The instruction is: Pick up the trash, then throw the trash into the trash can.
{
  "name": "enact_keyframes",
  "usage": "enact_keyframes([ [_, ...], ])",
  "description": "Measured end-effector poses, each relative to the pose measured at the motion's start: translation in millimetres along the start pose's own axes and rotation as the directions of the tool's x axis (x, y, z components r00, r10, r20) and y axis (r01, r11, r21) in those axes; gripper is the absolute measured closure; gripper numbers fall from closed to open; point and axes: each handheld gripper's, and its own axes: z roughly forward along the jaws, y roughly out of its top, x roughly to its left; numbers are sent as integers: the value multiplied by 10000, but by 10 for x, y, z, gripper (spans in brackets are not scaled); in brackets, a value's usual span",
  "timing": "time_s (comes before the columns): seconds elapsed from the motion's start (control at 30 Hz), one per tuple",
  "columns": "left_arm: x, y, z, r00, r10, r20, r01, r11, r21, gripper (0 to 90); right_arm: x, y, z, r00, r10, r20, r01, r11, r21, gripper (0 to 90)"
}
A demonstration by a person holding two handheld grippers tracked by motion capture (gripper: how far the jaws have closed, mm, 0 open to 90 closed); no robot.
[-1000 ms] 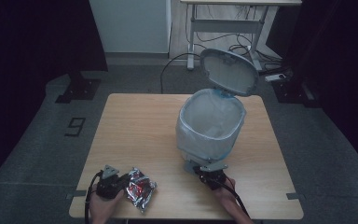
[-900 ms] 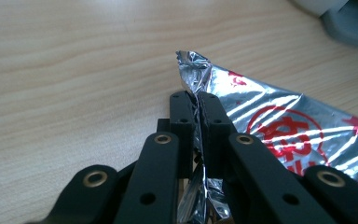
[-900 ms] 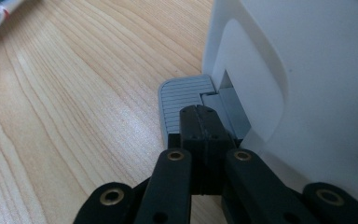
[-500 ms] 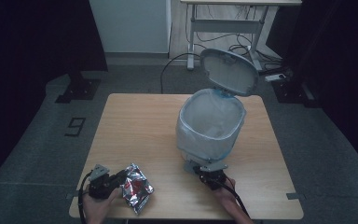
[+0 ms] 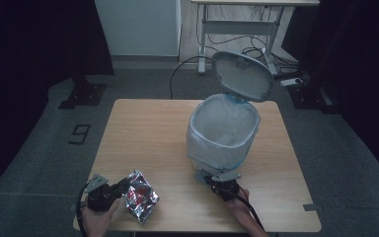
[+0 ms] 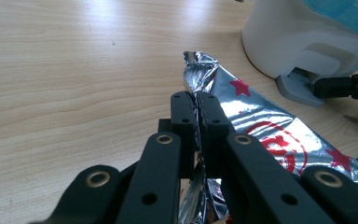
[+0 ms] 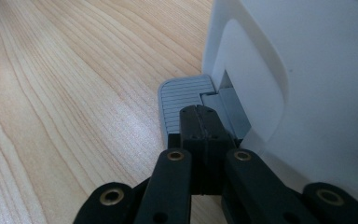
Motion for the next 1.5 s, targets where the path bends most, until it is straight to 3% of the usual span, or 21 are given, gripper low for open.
enact_keyframes([
  [0.5, 1, 38, -46, 10000, -26, 74, 27, 9998, -220, 873, 0, 0, 0, 10000, 0, -1, 0, 10000, 1, 900],
  [1.0, -52, 183, -53, 9994, 142, 313, -130, 9991, -392, 873, 12, 0, 0, 9999, -92, 77, 92, 10000, 0, 900],
  [1.5, -228, 451, -107, 9948, 909, 461, -893, 9954, -348, 873, 8, 0, -1, 10000, -61, 45, 61, 10000, -6, 900],
])
